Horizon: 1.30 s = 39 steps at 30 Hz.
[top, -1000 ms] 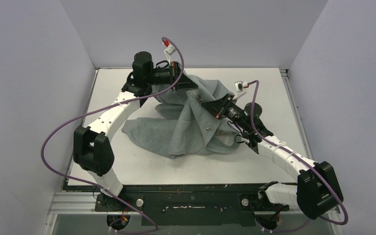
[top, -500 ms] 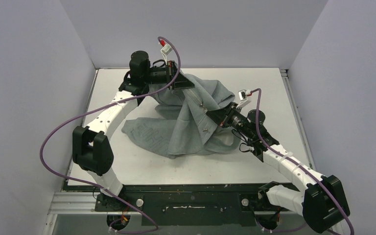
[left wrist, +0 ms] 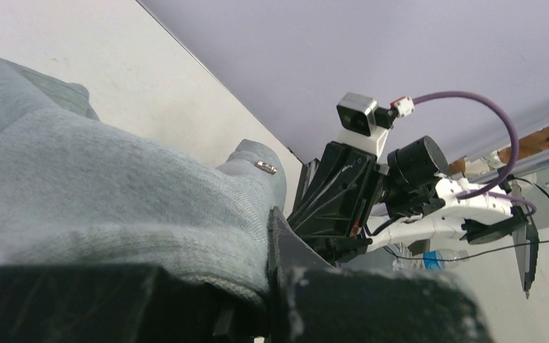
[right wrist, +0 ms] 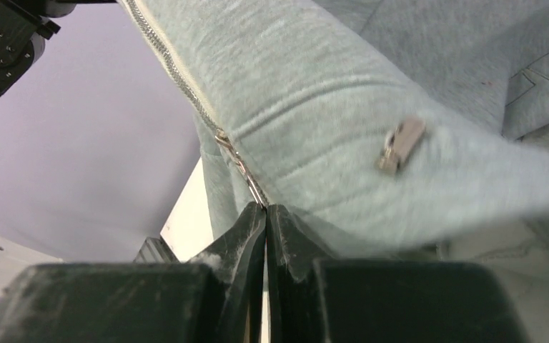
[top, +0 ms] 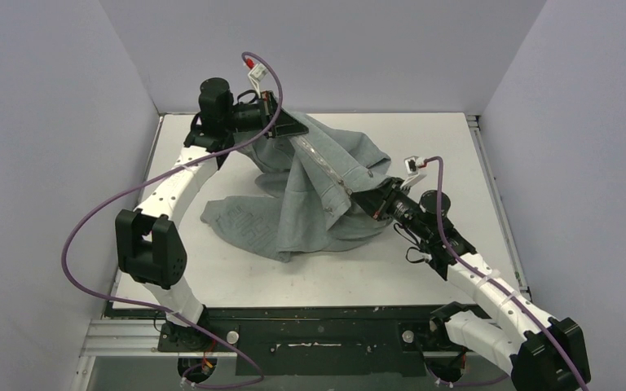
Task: Zip up the jacket
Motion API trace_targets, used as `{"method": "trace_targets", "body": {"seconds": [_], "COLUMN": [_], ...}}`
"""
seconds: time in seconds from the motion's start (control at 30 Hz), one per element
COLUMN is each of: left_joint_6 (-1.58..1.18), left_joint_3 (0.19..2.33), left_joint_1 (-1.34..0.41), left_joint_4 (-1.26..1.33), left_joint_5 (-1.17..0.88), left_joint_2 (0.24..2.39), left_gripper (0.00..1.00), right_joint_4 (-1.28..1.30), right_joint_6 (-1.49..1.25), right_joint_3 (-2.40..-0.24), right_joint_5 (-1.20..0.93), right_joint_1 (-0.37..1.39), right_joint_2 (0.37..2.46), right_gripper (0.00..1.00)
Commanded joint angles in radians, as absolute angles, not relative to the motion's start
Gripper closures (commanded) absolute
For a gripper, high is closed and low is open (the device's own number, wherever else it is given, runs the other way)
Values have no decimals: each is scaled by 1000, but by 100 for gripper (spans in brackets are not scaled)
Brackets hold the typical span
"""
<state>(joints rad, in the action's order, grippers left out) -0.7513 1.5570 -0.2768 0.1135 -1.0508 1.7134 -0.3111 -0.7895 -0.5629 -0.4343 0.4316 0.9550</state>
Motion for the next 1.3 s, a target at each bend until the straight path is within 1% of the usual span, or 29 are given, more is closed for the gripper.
{"method": "trace_targets", "body": {"seconds": [0.0,0.33,0.47,0.5,0.53,0.57,0.63,0.67,0.7,0.77,0.83,0.87,1.0,1.13,1.27], "left_joint_6": [-768,-774,-769,-765,-756,-746,-689,-648,-598,-561,-557,-556,-552,-534,-537], "left_joint_3": [1634,1600,1570,1562,1556,1548,1542,1538,1528,1496,1455,1433,1360,1345,1288], "left_joint_1": [-212,-179,-179,-179,-176,-172,-160,-150,-138,-102,-48,-21,108,144,171], "left_joint_4": [281,283,279,268,248,223,112,46,-12,-104,-170,-202,-297,-479,-552], "left_joint_5": [-981,-946,-929,-921,-911,-898,-847,-802,-738,-633,-526,-471,-363,-211,-96], "left_joint_2": [1683,1660,1661,1666,1674,1681,1691,1692,1685,1659,1622,1602,1533,1488,1411], "left_gripper": [100,100,100,100,100,96,82,61,51,44,30,25,23,20,16], "right_joint_4": [-161,-64,-69,-65,-54,-44,-33,-26,-20,-4,35,51,111,183,271], "right_joint_6": [-747,-711,-692,-685,-676,-665,-645,-639,-632,-620,-610,-604,-586,-559,-516], "right_joint_3": [-513,-521,-555,-579,-608,-637,-687,-707,-723,-749,-764,-768,-771,-798,-861], "right_joint_5": [-406,-356,-317,-302,-288,-277,-261,-253,-248,-247,-244,-238,-191,-131,-58], "right_joint_1": [417,414,413,413,412,412,412,412,412,412,412,411,410,410,409], "right_joint_2": [914,856,860,874,888,899,917,923,928,936,940,937,914,899,909], "right_gripper": [100,100,100,98,91,82,66,61,56,52,50,49,47,40,33]}}
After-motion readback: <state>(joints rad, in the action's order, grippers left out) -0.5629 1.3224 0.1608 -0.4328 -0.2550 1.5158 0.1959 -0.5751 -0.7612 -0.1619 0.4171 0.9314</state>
